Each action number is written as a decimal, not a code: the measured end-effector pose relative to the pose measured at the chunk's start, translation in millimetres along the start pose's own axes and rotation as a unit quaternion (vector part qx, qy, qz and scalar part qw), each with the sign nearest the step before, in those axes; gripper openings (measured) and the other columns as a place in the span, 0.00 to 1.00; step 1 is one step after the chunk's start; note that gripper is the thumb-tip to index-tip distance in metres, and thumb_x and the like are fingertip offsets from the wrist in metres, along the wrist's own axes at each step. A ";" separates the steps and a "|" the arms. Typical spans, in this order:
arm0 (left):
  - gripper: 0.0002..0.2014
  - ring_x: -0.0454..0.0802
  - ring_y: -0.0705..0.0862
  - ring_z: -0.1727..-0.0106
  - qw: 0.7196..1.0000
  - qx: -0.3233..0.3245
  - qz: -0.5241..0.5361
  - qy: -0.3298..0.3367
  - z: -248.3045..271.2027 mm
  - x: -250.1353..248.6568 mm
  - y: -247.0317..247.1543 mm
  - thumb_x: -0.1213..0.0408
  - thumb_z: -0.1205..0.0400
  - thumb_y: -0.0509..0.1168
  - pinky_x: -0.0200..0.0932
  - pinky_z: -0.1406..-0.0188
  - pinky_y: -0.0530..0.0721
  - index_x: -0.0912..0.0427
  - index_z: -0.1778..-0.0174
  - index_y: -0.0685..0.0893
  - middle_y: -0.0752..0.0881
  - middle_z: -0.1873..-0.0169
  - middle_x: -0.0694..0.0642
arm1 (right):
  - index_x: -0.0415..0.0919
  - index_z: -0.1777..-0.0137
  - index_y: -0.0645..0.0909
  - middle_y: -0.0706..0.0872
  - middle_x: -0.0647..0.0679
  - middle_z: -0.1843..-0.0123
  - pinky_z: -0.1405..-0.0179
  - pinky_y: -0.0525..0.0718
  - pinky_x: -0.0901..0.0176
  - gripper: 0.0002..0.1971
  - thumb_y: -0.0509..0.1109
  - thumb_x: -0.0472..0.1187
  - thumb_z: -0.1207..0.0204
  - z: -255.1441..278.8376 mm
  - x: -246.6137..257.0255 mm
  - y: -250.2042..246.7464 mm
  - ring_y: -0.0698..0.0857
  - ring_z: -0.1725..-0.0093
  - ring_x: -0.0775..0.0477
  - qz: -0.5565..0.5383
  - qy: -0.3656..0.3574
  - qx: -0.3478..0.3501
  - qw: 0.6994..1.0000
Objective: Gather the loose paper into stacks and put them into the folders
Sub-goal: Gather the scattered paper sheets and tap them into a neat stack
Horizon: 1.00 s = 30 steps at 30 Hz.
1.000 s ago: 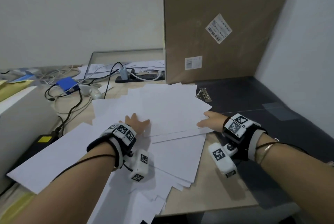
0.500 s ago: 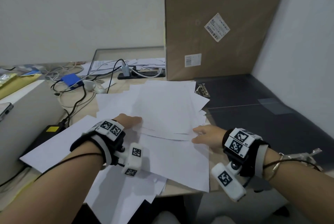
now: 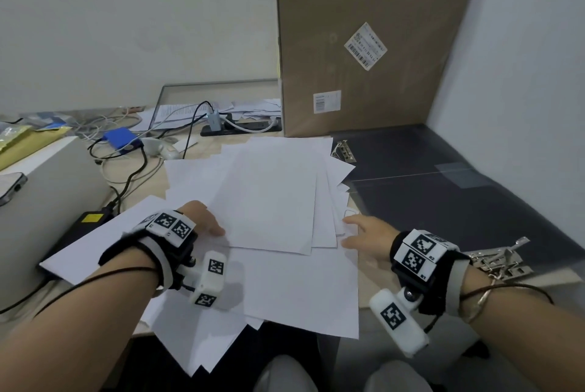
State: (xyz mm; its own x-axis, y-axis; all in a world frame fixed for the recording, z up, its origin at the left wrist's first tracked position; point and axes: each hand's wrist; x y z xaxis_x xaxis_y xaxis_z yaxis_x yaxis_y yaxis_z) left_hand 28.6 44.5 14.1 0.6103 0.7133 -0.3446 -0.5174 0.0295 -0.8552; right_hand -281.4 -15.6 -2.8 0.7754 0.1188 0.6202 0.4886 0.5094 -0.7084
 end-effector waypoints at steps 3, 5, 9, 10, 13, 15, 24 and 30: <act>0.26 0.61 0.77 0.30 0.999 -0.018 0.025 0.034 -2.3 1.3 3.2 0.62 0.22 0.72 0.48 0.32 0.74 0.69 0.30 0.75 0.78 0.31 0.64 | 0.45 0.20 0.65 0.65 0.47 0.19 0.24 0.64 0.57 0.31 0.69 0.43 0.23 1.5 3.0 1.6 0.65 0.20 0.47 -0.014 -0.007 0.009 1.000; 0.23 0.62 0.77 0.31 0.998 -0.039 0.037 0.041 -6.9 4.7 4.5 0.66 0.22 0.71 0.49 0.34 0.74 0.70 0.32 0.76 0.79 0.33 0.66 | 0.46 0.21 0.66 0.66 0.48 0.19 0.24 0.65 0.57 0.31 0.70 0.42 0.23 -0.1 5.4 1.1 0.66 0.20 0.47 -0.027 -0.012 -0.004 1.000; 0.14 0.65 0.79 0.35 0.994 -0.092 0.047 0.042 -13.7 7.5 6.0 0.75 0.22 0.66 0.47 0.43 0.75 0.71 0.41 0.79 0.81 0.37 0.69 | 0.46 0.23 0.70 0.69 0.48 0.21 0.32 0.68 0.61 0.28 0.70 0.39 0.24 0.1 5.7 1.2 0.69 0.23 0.48 -0.076 -0.006 -0.046 0.996; 0.13 0.65 0.79 0.35 0.993 -0.096 0.045 0.043 -14.0 6.6 6.1 0.76 0.23 0.66 0.47 0.43 0.75 0.71 0.42 0.80 0.81 0.37 0.68 | 0.46 0.23 0.69 0.69 0.47 0.21 0.32 0.68 0.61 0.29 0.70 0.38 0.24 -0.1 5.1 2.1 0.69 0.23 0.47 -0.084 0.000 -0.049 0.995; 0.22 0.65 0.77 0.32 0.994 -0.095 0.036 0.033 -16.0 2.3 7.9 0.72 0.25 0.70 0.51 0.34 0.77 0.66 0.33 0.79 0.78 0.33 0.65 | 0.45 0.21 0.65 0.66 0.46 0.20 0.27 0.67 0.57 0.31 0.70 0.39 0.24 -1.5 6.3 6.8 0.67 0.21 0.46 -0.092 0.010 -0.032 0.995; 0.32 0.65 0.71 0.27 0.995 -0.097 0.006 0.027 -12.6 -2.9 9.7 0.67 0.26 0.72 0.54 0.27 0.72 0.61 0.24 0.73 0.71 0.26 0.64 | 0.45 0.21 0.64 0.64 0.47 0.18 0.26 0.66 0.57 0.32 0.70 0.40 0.24 -3.2 8.5 9.3 0.66 0.20 0.47 -0.098 0.009 -0.018 0.995; 0.39 0.61 0.67 0.22 0.992 -0.026 0.098 0.069 -18.0 -31.3 21.6 0.65 0.21 0.70 0.49 0.26 0.67 0.65 0.17 0.57 0.67 0.21 0.64 | 0.37 0.24 0.66 0.74 0.41 0.29 0.31 0.78 0.49 0.30 0.70 0.35 0.26 -37.3 26.6 2.9 0.77 0.31 0.40 -0.189 0.104 -0.031 0.976; 0.34 0.61 0.73 0.27 0.974 0.028 0.222 0.043 -23.4 -32.0 18.7 0.68 0.21 0.70 0.51 0.30 0.76 0.59 0.19 0.64 0.72 0.25 0.60 | 0.35 0.57 0.76 0.77 0.43 0.66 0.63 0.79 0.56 0.07 0.72 0.33 0.28 -59.2 39.4 -3.6 0.78 0.66 0.44 -0.341 0.170 0.019 0.924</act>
State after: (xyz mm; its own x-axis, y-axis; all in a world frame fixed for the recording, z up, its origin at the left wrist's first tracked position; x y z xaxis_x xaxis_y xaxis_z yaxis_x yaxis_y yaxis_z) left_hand 13.4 5.9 0.1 0.3660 0.6036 -0.7083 -0.7722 -0.2279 -0.5931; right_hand -228.9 -63.3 4.3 0.3758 -0.5122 0.7723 0.9009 0.3974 -0.1748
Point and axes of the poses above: each hand's wrist, its own z-axis away from the middle knuckle, its own y-axis out of the palm, x = y × z
